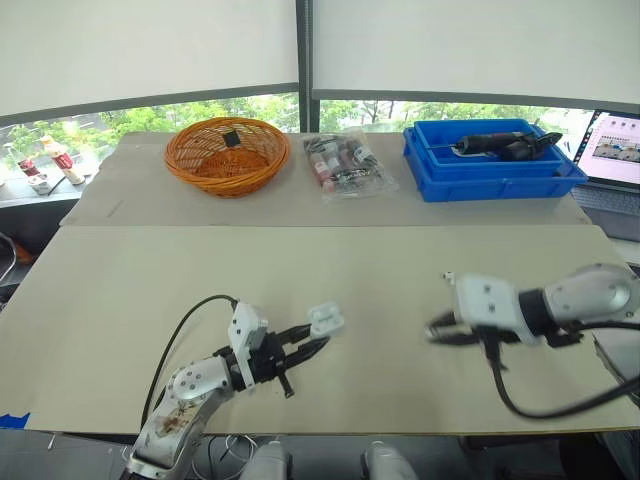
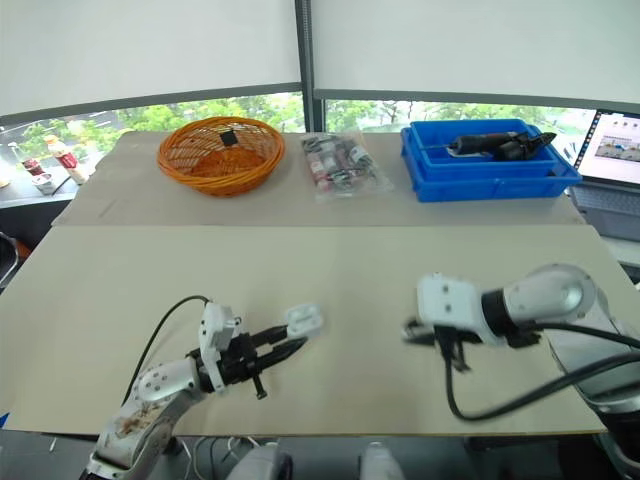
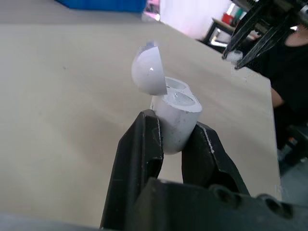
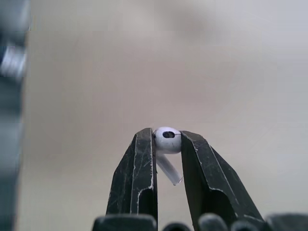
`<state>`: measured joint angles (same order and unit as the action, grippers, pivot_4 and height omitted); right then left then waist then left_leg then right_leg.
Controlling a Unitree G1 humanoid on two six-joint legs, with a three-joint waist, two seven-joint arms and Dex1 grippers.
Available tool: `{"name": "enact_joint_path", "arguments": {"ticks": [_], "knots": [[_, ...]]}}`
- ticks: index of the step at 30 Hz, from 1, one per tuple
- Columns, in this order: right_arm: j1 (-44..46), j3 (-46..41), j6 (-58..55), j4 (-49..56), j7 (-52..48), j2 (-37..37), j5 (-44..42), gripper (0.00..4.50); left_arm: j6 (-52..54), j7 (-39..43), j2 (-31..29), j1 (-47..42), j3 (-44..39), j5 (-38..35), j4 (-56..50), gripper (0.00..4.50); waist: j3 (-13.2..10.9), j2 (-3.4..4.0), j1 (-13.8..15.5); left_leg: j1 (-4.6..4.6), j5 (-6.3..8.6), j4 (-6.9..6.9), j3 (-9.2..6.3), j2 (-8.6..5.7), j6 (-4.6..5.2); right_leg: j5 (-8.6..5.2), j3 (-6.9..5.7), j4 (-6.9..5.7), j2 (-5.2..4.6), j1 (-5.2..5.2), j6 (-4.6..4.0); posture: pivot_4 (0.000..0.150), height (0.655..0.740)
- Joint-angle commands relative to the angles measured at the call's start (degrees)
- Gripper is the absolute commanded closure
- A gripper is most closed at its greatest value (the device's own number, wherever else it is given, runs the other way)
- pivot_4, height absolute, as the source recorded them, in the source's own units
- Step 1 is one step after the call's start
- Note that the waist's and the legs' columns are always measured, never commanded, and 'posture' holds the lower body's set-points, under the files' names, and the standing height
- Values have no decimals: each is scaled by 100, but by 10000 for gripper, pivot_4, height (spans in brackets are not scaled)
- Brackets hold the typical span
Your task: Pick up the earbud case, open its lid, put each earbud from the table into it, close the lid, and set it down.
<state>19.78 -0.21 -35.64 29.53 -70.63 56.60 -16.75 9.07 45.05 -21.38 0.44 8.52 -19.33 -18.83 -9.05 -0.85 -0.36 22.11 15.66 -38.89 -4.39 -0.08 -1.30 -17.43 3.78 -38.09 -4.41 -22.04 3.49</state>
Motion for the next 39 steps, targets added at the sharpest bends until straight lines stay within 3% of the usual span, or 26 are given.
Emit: {"name": "enact_joint_path", "arguments": {"ticks": [1, 6, 11, 14, 17, 20, 22, 24, 26, 31, 39], "knots": [[387, -654, -1218, 329, 1363, -1231, -1031, 41310, 12, -278, 250, -346, -103, -99, 71, 39703, 1, -6, 4, 3, 0, 0, -2, 0, 0, 0, -1, -1, 0, -4, 0, 1500, 7400], [500, -1367, -1945, 627, 3356, -3383, -1977, 41310, 100, -500, 498, -720, -110, -145, 163, 39703, 2, -5, 11, 14, -1, -2, -14, -3, -1, 1, 3, -14, -2, -20, 0, 1500, 7400], [330, -1523, -2307, 788, 4825, -4982, -2916, 41311, 218, -639, 682, -938, -90, -210, 162, 39703, 3, -1, -32, 11, -2, -2, -17, -5, -3, 1, 5, -32, -2, -27, 0, 1500, 7400], [294, -1550, -2370, 851, 5256, -5233, -3245, 41311, 258, -653, 708, -958, -108, -217, 159, 39703, 4, 0, -57, 11, -2, 0, -17, -5, -4, 1, 7, -46, -1, -36, 0, 1500, 7400], [140, -1537, -2379, 946, 5047, -4535, -3249, 41311, 250, -622, 627, -862, -167, -198, 151, 39703, 4, 1, -45, 10, -3, 0, -16, -8, -5, 1, 7, -45, -3, -35, 0, 1500, 7400], [-225, -1318, -2086, 913, 4189, -3152, -2849, 41311, 226, -587, 495, -733, -233, -174, 142, 39703, 3, 3, -38, 11, -3, 0, -13, -9, -4, 1, 5, -35, -2, -31, 0, 1500, 7400], [-717, -1051, -1367, 673, 2989, -1772, -2193, 41312, 163, -487, 312, -572, -267, -117, 111, 39703, 3, 5, -42, 11, -2, -2, 1, -9, -3, 1, 0, -20, 0, -23, 0, 1500, 7400], [-1285, -573, 148, 143, 1570, -378, -1132, 41312, 96, -387, 127, -399, -306, -95, 75, 39703, 3, 6, -49, 11, -2, 2, 17, -7, -2, 0, -1, -2, 2, -17, 0, 1500, 7400], [-1615, -190, 1443, -475, 598, 458, -434, 41312, 48, -350, 14, -299, -316, -98, 36, 39703, 1, 3, -68, 5, -1, 4, 25, -4, -2, 0, -1, 4, 4, -9, 1, 1500, 7400], [-1645, 329, 3068, -1661, -643, 1047, 188, 41312, 53, -390, -72, -142, -324, -97, -124, 39703, 0, 2, -80, -7, -1, 4, 32, 2, -1, 0, 4, 2, 5, 0, 1, 1500, 7400], [-1506, 586, 4048, -2415, -1476, 1035, 448, 41312, 187, -494, -188, 280, -310, -130, -558, 39703, -1, 0, -36, -5, -1, 2, 21, 1, -1, 0, 9, 2, -1, -2, 1, 1500, 7400]]}}
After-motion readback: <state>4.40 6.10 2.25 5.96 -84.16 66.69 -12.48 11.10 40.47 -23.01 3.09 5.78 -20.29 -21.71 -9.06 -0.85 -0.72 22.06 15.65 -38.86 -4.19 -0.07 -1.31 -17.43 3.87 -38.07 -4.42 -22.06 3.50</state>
